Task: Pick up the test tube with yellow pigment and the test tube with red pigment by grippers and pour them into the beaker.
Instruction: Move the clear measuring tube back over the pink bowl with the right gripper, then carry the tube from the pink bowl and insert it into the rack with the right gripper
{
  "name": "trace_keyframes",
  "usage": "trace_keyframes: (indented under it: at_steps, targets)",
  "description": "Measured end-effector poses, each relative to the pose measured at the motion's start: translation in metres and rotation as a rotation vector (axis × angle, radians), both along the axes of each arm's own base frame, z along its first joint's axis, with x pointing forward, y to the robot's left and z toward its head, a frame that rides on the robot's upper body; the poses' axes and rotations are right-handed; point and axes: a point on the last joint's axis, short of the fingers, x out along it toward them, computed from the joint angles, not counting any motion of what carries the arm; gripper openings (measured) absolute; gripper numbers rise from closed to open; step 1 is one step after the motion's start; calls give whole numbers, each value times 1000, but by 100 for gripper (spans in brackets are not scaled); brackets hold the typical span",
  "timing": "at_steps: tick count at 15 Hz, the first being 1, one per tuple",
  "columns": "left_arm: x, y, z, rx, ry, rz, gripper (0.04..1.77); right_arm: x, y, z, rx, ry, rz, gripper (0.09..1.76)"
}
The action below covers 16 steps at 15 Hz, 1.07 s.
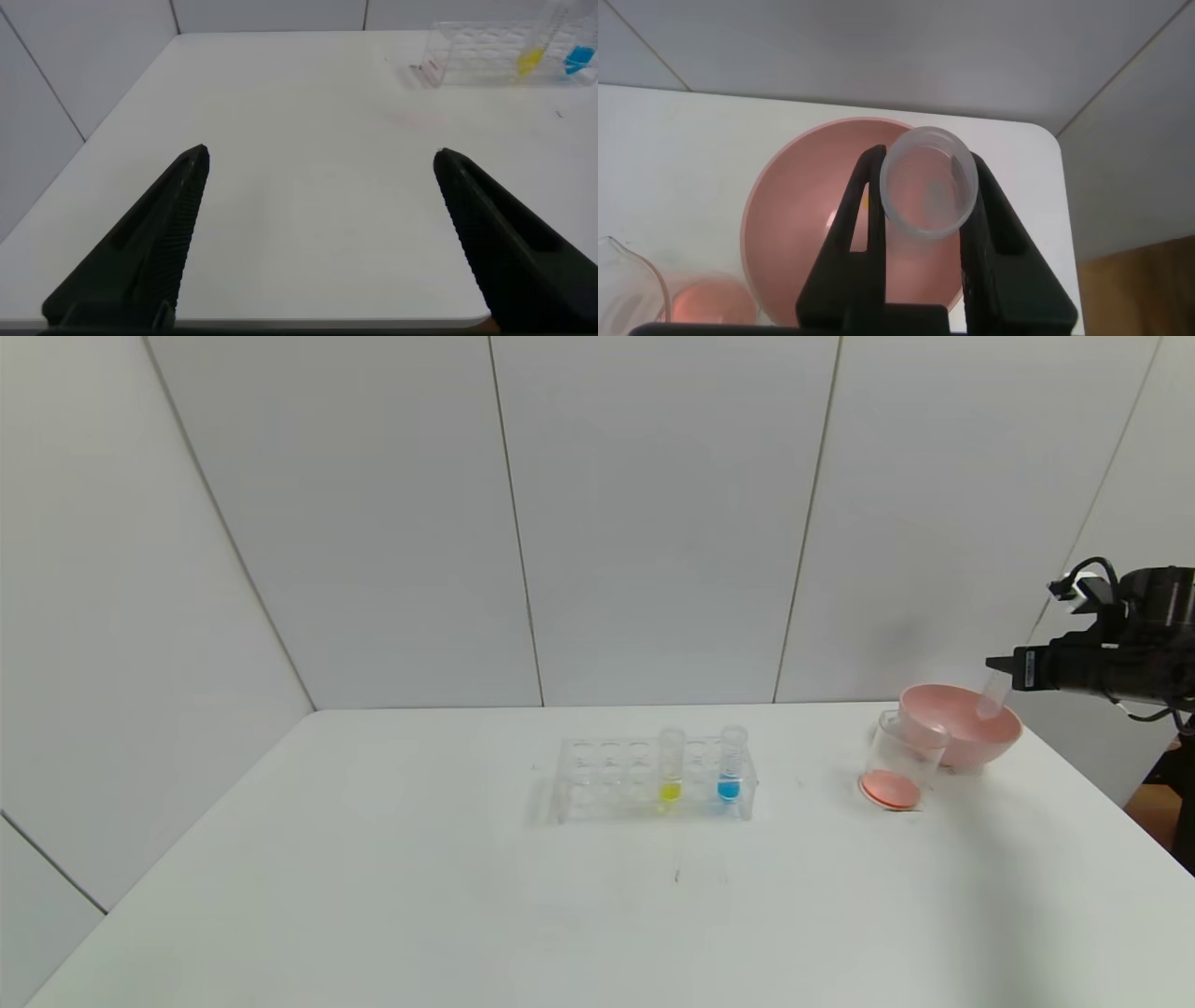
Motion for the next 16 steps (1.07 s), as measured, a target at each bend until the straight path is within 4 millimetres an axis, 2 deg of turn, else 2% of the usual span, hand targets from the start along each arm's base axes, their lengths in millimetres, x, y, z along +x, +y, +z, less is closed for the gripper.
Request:
trace_keyframes:
  at_steps: [3,7,10,16]
  targets:
    - [0,0,0,0,0,0,172,3,-1,-2,-3,-21,1,90]
    - [0,0,0,0,0,0,172,4,-1,-5,-8,-26,1,123]
    - [0,0,0,0,0,0,172,5,0,-5,-18,-31,6,138]
    - [0,0,0,0,0,0,172,-8,10,14,-29,-52,18,156]
